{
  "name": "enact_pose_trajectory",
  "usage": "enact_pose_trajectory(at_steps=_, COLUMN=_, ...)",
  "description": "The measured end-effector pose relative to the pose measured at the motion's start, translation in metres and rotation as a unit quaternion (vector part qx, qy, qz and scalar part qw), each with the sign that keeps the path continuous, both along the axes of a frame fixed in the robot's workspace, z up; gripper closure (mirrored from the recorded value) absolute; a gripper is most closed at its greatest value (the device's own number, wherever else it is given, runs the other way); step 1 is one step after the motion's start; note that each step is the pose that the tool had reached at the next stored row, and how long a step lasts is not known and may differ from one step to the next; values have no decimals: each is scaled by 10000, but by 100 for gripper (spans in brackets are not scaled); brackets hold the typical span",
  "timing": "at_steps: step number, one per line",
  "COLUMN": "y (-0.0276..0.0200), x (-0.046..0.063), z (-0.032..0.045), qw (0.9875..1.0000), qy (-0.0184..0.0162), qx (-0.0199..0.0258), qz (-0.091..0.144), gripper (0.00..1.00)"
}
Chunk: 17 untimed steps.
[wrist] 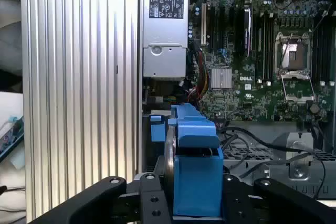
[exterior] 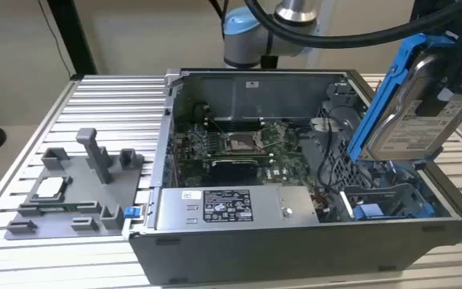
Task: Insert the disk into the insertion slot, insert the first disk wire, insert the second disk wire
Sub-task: 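Insert the disk into the insertion slot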
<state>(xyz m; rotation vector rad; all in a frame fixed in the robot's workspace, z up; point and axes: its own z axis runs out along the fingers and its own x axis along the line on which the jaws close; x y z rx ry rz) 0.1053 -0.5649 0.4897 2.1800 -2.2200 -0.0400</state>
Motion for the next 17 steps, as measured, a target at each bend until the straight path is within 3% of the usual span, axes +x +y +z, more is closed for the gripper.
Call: enact_pose_trajectory(at_steps=17, y=-33, x=55, z=-41, qw=10000, qy=0, qx=0, qz=0, gripper=100)
